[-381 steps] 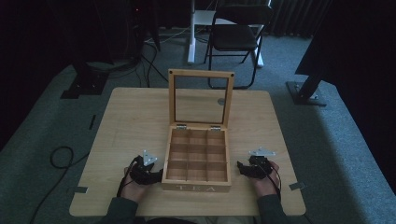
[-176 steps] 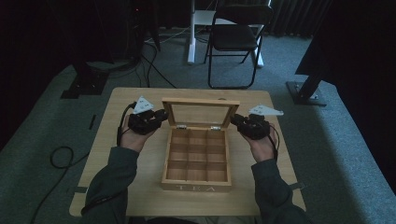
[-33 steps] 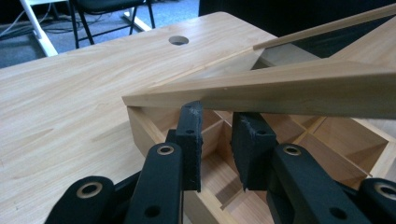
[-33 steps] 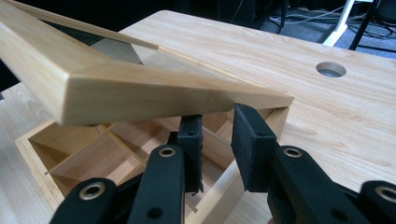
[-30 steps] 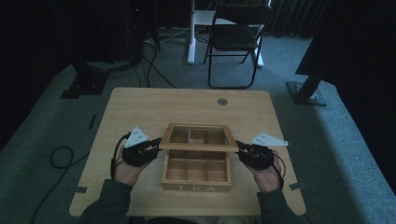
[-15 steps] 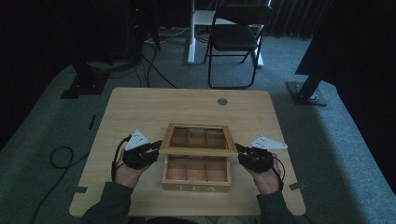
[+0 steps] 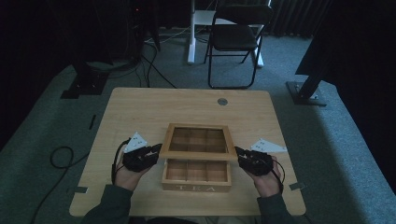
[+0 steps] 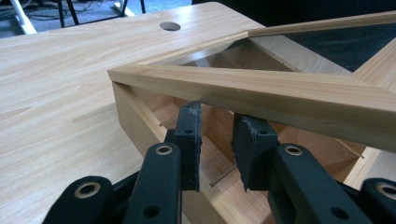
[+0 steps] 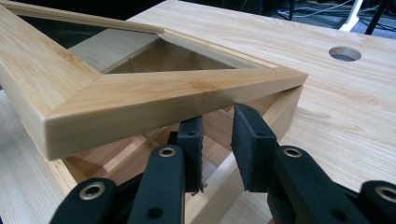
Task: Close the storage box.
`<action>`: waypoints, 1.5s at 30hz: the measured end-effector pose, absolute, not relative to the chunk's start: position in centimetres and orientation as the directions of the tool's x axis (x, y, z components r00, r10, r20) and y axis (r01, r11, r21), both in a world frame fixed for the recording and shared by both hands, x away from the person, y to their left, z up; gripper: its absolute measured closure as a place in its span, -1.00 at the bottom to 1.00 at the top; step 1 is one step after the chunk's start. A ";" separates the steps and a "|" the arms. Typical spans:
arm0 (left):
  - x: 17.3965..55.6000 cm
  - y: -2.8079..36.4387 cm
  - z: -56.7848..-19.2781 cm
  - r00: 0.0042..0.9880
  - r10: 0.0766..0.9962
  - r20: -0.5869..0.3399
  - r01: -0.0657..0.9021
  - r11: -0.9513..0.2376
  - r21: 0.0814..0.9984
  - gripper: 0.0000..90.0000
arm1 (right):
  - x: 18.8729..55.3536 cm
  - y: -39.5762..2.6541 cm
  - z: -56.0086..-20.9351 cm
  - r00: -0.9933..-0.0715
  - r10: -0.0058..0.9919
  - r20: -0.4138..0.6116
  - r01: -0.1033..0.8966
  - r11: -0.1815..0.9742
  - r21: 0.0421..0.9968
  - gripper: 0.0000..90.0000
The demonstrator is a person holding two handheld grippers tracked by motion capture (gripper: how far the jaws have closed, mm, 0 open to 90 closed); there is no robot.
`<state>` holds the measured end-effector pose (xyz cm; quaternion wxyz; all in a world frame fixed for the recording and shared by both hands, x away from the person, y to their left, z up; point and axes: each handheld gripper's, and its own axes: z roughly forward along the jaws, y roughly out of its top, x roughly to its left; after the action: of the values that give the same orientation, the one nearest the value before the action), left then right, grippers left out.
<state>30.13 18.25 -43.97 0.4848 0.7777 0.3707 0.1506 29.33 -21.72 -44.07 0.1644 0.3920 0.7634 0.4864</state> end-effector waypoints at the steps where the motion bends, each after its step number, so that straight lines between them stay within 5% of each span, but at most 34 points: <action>1: 30.1 18.3 -44.0 0.680 0.722 -0.129 0.435 -0.256 0.863 0.62 | 29.3 -21.7 -44.2 -0.639 0.758 0.130 0.439 0.220 0.871 0.63; 45: 29.2 18.5 -47.9 0.650 0.743 -0.159 0.505 -0.266 0.821 0.56 | 27.9 -21.8 -48.1 -0.627 0.763 0.161 0.491 0.226 0.841 0.65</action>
<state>29.23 18.51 -47.87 0.4568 0.7850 0.3976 0.1304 27.92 -21.85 -48.11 0.1443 0.4073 0.7695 0.4702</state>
